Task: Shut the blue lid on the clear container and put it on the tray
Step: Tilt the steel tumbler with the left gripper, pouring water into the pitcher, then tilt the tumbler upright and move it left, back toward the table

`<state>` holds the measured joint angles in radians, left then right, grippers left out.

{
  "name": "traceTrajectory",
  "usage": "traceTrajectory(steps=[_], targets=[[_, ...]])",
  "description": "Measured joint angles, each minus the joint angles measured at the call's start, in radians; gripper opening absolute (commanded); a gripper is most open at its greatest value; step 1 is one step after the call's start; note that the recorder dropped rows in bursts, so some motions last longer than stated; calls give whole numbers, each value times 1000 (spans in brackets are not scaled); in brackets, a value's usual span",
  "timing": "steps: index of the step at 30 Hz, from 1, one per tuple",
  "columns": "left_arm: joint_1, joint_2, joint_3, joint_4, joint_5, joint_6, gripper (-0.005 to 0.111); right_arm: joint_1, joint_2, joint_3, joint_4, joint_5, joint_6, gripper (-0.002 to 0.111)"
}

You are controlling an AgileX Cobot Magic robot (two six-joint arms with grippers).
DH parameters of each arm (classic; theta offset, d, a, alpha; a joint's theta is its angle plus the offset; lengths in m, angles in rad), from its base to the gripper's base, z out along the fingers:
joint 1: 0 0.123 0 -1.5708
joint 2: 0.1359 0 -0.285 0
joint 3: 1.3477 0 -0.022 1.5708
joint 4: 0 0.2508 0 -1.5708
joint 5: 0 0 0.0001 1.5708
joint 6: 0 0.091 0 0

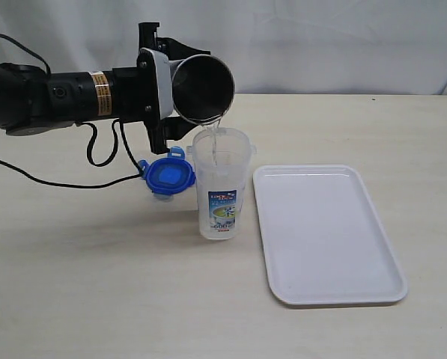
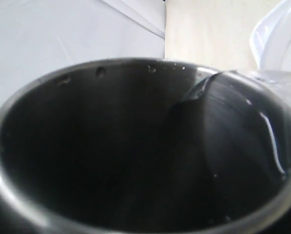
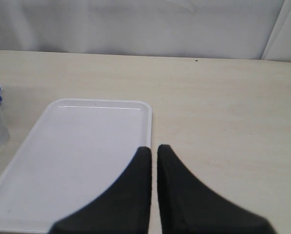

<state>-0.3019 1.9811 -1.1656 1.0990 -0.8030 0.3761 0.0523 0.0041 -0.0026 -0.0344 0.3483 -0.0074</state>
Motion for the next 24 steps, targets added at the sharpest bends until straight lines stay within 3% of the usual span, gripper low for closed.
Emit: traceTrajectory(steps=[8, 19, 24], targets=[[0, 0, 0, 0, 0, -48, 0, 0, 0, 0, 0, 0, 0, 5], [-2, 0, 0, -8, 17, -468, 0, 0, 0, 0, 0, 0, 0, 5], [-1, 2, 0, -168, 114, -547, 0, 0, 0, 0, 0, 0, 0, 5]])
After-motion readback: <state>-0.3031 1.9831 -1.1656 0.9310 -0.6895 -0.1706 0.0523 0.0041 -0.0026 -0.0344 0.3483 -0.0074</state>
